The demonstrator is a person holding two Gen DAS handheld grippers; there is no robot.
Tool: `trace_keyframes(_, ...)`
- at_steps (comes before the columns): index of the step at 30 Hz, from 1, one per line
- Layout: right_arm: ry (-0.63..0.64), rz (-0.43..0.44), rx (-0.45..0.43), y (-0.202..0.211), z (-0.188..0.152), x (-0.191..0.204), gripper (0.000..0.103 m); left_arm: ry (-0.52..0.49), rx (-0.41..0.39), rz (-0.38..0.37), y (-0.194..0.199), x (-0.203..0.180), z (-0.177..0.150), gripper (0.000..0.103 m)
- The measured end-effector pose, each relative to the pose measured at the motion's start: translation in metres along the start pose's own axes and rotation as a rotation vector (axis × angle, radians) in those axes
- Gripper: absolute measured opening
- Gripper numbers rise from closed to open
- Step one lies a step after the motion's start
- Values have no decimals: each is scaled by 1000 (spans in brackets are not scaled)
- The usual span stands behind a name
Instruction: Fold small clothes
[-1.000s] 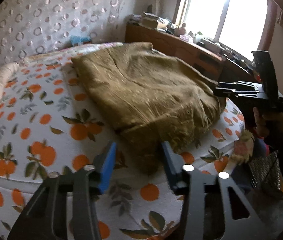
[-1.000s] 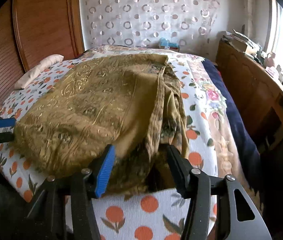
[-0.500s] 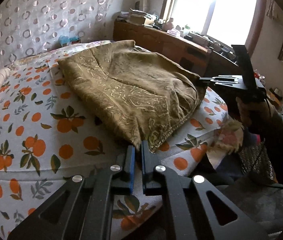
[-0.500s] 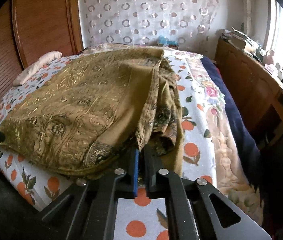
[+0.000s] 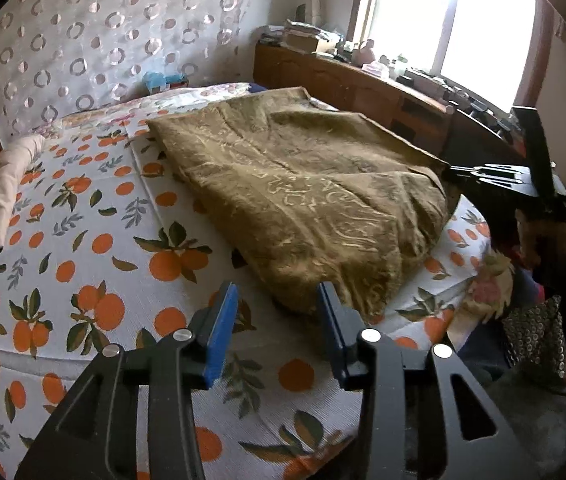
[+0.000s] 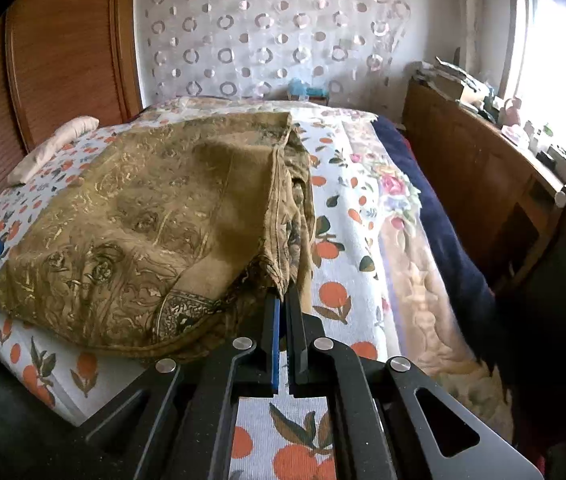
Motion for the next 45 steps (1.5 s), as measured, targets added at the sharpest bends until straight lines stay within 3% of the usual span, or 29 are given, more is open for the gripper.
trace_keyframes(4,-10,3,2,1,2,1,3,17,9,1,-9,5,3,42)
trace_keyframes(8,-19,-10,-9,5,4,-3,12,22,19,-9,-14,5,3,42)
trace_keyframes(13,16,-16,-44,13,6,1,48,31,38,-32,-19,3,-1,42)
trace_keyframes(16,30,-1,-55,15,6,8,54,38,41,-45,-20,4,-1,42)
trace_keyframes(24,70,115,-60,15,5,35,58,46,42,-92,-19,3,-7,42)
trace_keyframes(28,104,161,-35,6,2,50,63,46,53,-160,-18,-2,-10,42)
trace_keyframes(31,129,187,-21,0,-2,59,66,37,74,-212,-18,-10,-9,14)
trace_keyframes(32,134,192,-15,-2,-4,61,67,31,71,-218,-17,-13,-7,10)
trace_keyframes(38,157,227,-1,-5,-4,63,70,11,-65,-261,17,-23,42,5)
trace_keyframes(45,182,242,-28,3,0,66,75,-11,-177,-244,32,-29,92,5)
Point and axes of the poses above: each gripper's, at about its wrist camera, not at the fingertips, and y roughly against the way its jaws point, x to its left, z to its top, the point moved 3 cm from there along -y, roughly the way its jaws point, and after that the axes turned 3 degrees about -z, right-handed, at the moved point
